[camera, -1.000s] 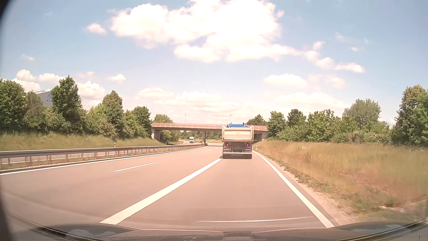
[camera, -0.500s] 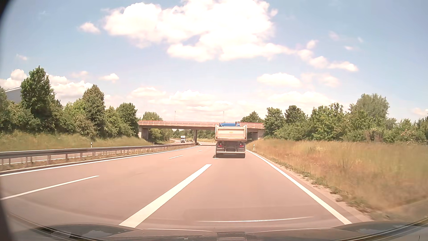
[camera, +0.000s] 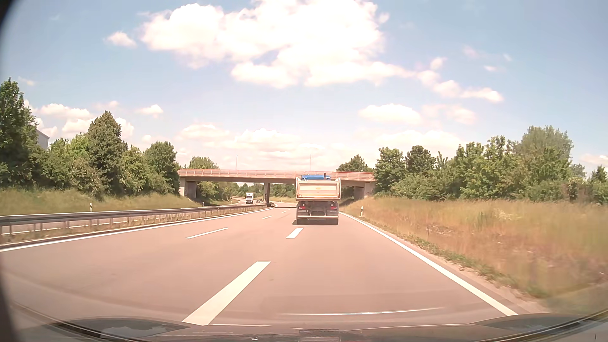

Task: Follow the waypoints while adhering to traffic rules and regulations

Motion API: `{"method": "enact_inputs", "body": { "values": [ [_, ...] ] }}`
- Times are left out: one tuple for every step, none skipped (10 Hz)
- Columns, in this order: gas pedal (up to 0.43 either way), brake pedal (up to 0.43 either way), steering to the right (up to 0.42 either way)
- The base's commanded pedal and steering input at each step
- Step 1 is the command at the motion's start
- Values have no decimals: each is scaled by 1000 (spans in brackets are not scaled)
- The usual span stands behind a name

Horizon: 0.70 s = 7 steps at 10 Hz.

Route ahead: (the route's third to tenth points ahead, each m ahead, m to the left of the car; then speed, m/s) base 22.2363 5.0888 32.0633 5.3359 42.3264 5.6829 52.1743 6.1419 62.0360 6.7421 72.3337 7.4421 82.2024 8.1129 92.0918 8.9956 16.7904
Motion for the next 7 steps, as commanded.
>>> {"method": "enact_inputs", "body": {
  "values": [
    [370,12,3],
    [370,12,1],
    [370,12,1],
    [370,12,1],
    [370,12,0],
    [370,12,-6],
    [370,12,-13]
  ]
}}
